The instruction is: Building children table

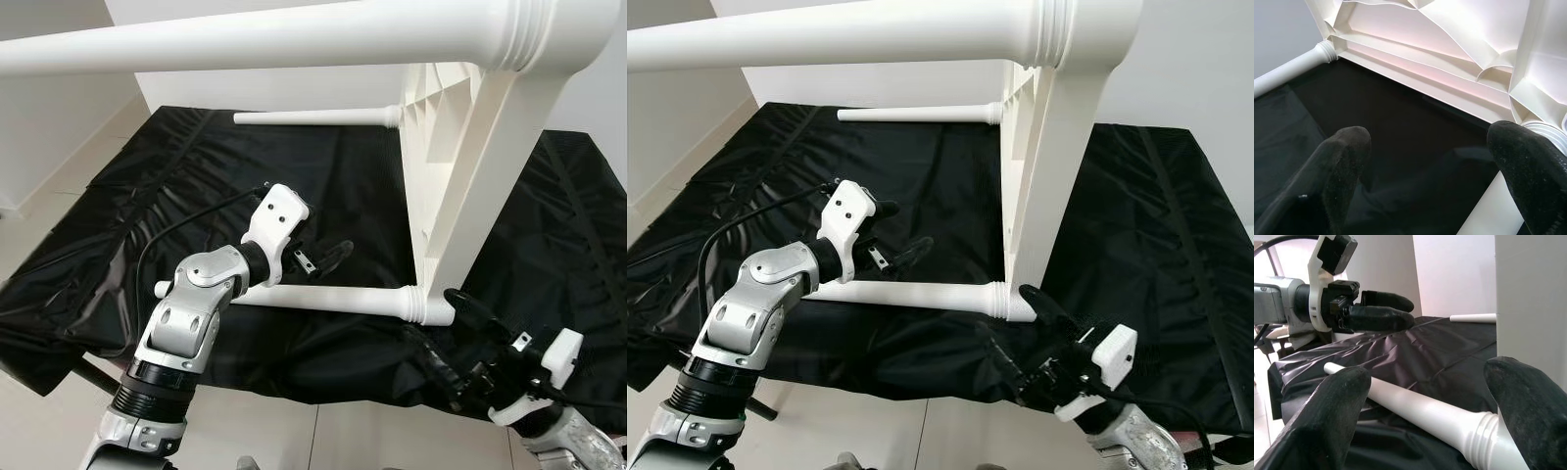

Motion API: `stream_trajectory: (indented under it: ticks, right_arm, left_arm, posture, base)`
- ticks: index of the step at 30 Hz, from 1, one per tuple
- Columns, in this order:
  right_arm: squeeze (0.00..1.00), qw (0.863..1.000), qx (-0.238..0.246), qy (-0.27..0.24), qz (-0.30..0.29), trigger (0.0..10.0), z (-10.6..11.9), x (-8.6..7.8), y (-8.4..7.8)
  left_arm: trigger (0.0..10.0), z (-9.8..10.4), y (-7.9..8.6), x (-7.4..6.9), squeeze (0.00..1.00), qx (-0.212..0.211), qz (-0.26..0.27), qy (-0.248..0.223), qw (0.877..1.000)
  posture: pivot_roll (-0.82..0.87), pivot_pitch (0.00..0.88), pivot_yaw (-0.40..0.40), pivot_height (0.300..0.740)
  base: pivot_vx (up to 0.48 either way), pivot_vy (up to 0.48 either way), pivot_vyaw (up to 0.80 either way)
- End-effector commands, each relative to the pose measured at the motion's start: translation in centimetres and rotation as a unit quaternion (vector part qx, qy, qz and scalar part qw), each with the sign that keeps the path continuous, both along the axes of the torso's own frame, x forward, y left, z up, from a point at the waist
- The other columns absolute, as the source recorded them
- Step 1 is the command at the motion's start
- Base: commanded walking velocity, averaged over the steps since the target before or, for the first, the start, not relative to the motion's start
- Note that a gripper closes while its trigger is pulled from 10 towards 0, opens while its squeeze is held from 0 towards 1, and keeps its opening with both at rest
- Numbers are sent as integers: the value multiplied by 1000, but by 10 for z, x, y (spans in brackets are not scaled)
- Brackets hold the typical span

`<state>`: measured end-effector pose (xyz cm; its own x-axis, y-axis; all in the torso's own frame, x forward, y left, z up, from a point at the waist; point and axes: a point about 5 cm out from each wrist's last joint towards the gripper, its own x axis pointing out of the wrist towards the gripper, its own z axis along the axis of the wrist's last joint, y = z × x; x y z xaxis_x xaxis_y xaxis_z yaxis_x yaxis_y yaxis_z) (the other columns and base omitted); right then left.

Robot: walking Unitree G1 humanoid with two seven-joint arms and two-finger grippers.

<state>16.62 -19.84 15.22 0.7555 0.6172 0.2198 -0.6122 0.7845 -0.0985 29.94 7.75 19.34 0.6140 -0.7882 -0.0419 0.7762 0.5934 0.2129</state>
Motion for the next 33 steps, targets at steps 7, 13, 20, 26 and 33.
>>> stream_trajectory:
  ticks: [7,13,20,26,33]
  right_arm:
    - [0,999,31,15,7,10000,-7,13,6]
    - [0,996,55,51,58,10000,-11,37,27]
    - [0,993,51,62,82,10000,-11,55,32]
    - [0,990,45,70,113,10000,-8,82,40]
    - [0,986,41,85,134,10000,-10,102,50]
  left_arm:
    - [10000,2,10,1,0,20,28,-23,999]
    - [10000,4,22,-6,0,65,64,-59,994]
    - [10000,0,32,-21,0,78,93,-60,991]
    - [10000,12,58,-44,0,101,132,-72,983]
    - [10000,30,74,-56,0,138,145,-102,975]
  posture:
    - [-137,19,78,740]
    - [-68,13,29,740]
    - [6,3,-29,740]
    - [82,1,-69,740]
    - [192,7,-112,740]
  base:
    - [0,0,0]
    - [0,0,0]
    - [0,0,0]
    - [0,0,0]
    - [0,0,0]
